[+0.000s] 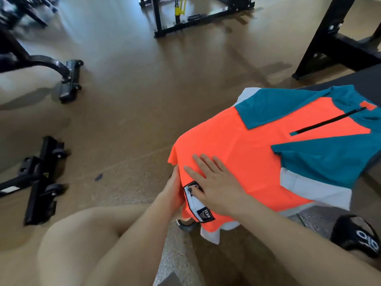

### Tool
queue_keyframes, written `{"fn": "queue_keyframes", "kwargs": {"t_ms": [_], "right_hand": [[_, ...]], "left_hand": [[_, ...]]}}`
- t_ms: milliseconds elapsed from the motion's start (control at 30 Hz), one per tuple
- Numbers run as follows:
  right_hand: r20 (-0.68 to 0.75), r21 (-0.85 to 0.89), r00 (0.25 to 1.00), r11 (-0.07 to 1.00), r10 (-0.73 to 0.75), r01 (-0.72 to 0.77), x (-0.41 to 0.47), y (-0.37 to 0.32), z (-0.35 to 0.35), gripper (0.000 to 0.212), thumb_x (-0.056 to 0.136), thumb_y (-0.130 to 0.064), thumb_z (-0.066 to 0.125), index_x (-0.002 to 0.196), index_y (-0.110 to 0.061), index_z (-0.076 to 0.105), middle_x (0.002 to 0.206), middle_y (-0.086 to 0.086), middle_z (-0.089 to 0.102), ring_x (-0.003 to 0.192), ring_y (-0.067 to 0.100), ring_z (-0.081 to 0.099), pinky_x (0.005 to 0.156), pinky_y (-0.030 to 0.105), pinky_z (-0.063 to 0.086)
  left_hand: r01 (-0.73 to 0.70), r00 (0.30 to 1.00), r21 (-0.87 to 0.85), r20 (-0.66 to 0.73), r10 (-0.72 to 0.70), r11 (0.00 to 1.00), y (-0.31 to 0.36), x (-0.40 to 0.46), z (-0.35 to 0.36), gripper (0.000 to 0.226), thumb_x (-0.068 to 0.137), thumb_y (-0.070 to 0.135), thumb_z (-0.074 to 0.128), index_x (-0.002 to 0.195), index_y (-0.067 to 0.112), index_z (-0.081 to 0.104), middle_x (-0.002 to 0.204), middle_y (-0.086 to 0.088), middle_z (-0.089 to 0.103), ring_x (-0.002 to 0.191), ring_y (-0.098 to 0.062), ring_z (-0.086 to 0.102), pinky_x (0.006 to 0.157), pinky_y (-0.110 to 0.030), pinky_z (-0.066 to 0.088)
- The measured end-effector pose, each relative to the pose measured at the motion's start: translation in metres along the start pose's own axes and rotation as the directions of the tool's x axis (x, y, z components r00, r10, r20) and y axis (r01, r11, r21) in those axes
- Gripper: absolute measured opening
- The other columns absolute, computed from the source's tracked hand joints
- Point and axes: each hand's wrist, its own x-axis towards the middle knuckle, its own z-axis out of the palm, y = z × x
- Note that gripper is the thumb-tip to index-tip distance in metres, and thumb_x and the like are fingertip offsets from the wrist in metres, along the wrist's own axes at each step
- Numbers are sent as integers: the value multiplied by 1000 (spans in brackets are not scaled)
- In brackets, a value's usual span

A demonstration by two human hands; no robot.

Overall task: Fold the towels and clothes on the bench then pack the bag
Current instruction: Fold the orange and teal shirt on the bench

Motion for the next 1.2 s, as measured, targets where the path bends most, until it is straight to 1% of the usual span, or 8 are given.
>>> {"fn": "queue_keyframes", "kwargs": {"t_ms": [133, 300, 400, 500, 600, 833, 1033, 1200], "right_hand": [[26, -22, 1000, 1000, 6, -5, 0, -4, -9, 72, 91, -57, 15, 157, -32, 30, 167, 8, 16, 154, 28, 14, 124, 50, 10], [-143, -43, 989, 998, 47, -54, 5, -24, -14, 41, 81, -36, 44, 109, -15, 66, 117, 15, 64, 112, 38, 59, 96, 49, 48], [-272, -11, 962, 1000, 8, -11, 4, -44, -21, 17, 77, -24, 57, 91, -15, 58, 91, 9, 59, 86, 33, 58, 73, 43, 46], [-303, 38, 953, 999, 14, -2, 2, -66, -22, 27, 72, -21, 68, 97, -14, 60, 85, 8, 58, 77, 31, 59, 64, 40, 47], [-319, 58, 948, 998, -2, 22, 0, -83, -24, 34, 71, -21, 67, 104, -17, 60, 85, 7, 58, 73, 30, 59, 59, 37, 44], [-217, -231, 960, 965, -177, 126, -1, -86, -38, 45, 67, -26, 76, 110, -31, 69, 65, -2, 61, 52, 22, 60, 53, 31, 24], [-141, -323, 977, 940, -163, 110, -5, -91, -63, 37, 96, -17, 50, 132, -24, 54, 99, 1, 71, 88, 22, 70, 49, 29, 10], [-155, -233, 986, 972, -68, 31, -8, -80, -81, 24, 97, -15, 50, 119, -18, 58, 103, 1, 72, 95, 23, 71, 47, 28, 11]], "left_hand": [[-114, 983, 49, -136, 119, 992, 10, -8, -7, 35, 96, 38, 63, 114, 10, 74, 112, -17, 75, 94, -27, 75, 82, -41, 59], [-135, 915, 243, -342, 215, 961, 37, -21, -25, 29, 103, 31, 50, 91, 9, 64, 89, -16, 68, 71, -25, 59, 69, -33, 43], [-58, 952, 306, -269, 145, 950, 50, -38, -32, 34, 94, 29, 64, 111, 1, 70, 106, -21, 74, 84, -29, 68, 76, -39, 50], [-85, 977, 323, -160, 143, 943, 60, -53, -29, 25, 90, 13, 69, 110, -3, 70, 97, -19, 74, 76, -25, 70, 62, -32, 57], [-186, 961, 345, -132, 244, 920, 69, -70, -16, 3, 95, 3, 62, 94, 2, 65, 78, -13, 64, 57, -17, 61, 47, -24, 49], [-366, 862, 627, -50, 504, 688, 90, -92, -6, 29, 93, 1, 45, 95, 22, 64, 83, -10, 64, 57, -19, 52, 48, -25, 42], [-323, 938, 542, 76, 338, 776, 108, -110, 23, 39, 96, -10, 31, 107, -3, 68, 100, -23, 68, 79, -26, 68, 66, -29, 59], [-414, 892, 673, 168, 419, 612, 117, -116, 42, 40, 93, -11, 32, 114, -2, 65, 102, -25, 69, 82, -27, 69, 64, -29, 57]]}}
